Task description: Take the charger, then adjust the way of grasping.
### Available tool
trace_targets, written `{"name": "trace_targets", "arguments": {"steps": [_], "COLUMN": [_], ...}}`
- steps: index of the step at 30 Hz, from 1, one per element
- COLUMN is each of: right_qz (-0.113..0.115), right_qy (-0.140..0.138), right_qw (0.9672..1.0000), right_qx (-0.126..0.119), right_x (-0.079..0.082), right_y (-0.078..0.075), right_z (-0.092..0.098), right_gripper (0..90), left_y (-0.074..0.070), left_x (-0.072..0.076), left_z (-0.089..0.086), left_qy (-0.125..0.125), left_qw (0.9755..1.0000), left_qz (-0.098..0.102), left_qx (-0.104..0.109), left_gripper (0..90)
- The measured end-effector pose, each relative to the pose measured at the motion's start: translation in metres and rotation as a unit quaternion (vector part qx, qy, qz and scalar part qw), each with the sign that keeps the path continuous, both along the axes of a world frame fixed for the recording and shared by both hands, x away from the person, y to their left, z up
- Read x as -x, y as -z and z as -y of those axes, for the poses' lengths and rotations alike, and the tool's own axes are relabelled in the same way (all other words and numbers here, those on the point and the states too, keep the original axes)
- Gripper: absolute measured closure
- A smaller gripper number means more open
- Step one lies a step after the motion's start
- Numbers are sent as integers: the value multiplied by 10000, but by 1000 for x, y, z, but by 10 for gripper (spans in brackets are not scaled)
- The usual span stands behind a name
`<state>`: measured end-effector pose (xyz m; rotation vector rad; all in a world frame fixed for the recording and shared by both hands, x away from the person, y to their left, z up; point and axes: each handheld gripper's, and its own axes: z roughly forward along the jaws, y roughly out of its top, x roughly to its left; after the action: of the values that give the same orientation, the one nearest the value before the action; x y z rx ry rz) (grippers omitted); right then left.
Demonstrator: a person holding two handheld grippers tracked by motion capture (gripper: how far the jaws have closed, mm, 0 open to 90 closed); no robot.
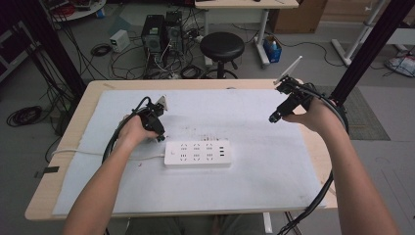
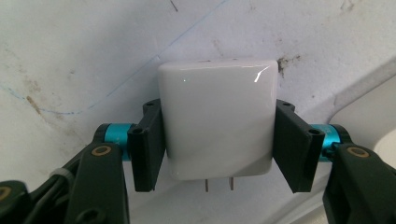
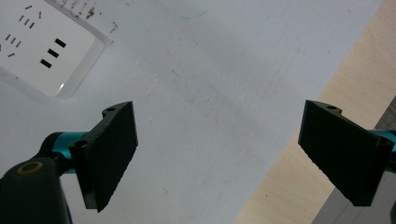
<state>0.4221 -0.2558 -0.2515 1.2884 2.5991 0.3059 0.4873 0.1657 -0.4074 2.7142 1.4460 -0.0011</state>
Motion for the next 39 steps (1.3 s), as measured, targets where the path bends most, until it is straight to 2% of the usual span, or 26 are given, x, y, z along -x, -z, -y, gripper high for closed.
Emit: {"name": "trace_targets", "arguments": {"steps": [4, 7, 10, 13, 17, 23, 24, 28, 32, 33, 34, 36, 37, 38, 39], "right_qz": [-4, 7, 11, 11, -49, -48, -30, -48, -27, -11, -31, -10, 14, 14, 8], "right_qy": [17, 28, 53, 80, 175, 341, 370, 493, 558, 640, 686, 786, 815, 815, 918], "right_qw": [10000, 10000, 10000, 10000, 9998, 9994, 9993, 9988, 9984, 9978, 9974, 9963, 9959, 9959, 9943], "right_qx": [-7, -16, -3, -45, -70, -49, -48, -21, -53, -160, -219, -354, -386, -386, -551], "right_x": [0, 0, 0, -1, -2, -2, -2, 1, 4, 6, 7, 8, 9, 9, 10], "right_y": [0, 1, 0, -1, -2, -5, -6, -7, -9, -12, -13, -16, -18, -18, -22], "right_z": [0, 1, 0, 1, 2, 2, 2, 2, 2, 2, 2, 3, 4, 4, 4], "right_gripper": [113, 113, 113, 113, 113, 114, 114, 114, 116, 117, 117, 118, 119, 119, 119], "left_y": [1, -2, -12, -33, -73, -128, -136, -152, -158, -160, -163, -164, -166, -166, -169], "left_x": [0, 0, 1, 5, 12, 24, 26, 30, 32, 34, 36, 39, 40, 40, 43], "left_z": [0, 0, -3, -5, -8, -8, -9, -7, -6, -4, -2, 2, 5, 5, 11], "left_qy": [-33, 43, 24, 77, 127, 276, 354, 428, 479, 532, 741, 886, 1016, 1016, 1331], "left_qw": [10000, 9999, 10000, 9997, 9993, 9980, 9978, 9975, 9968, 9958, 9934, 9909, 9891, 9891, 9827], "left_qz": [6, 45, 85, 215, 326, 519, 522, 526, 614, 693, 792, 866, 934, 934, 1135], "left_qx": [-5, -111, 30, 31, 166, 241, 195, 185, 191, 266, 373, 521, 518, 518, 617], "left_gripper": [415, 421, 422, 423, 423, 422, 422, 423, 423, 422, 423, 423, 423, 423, 423]}}
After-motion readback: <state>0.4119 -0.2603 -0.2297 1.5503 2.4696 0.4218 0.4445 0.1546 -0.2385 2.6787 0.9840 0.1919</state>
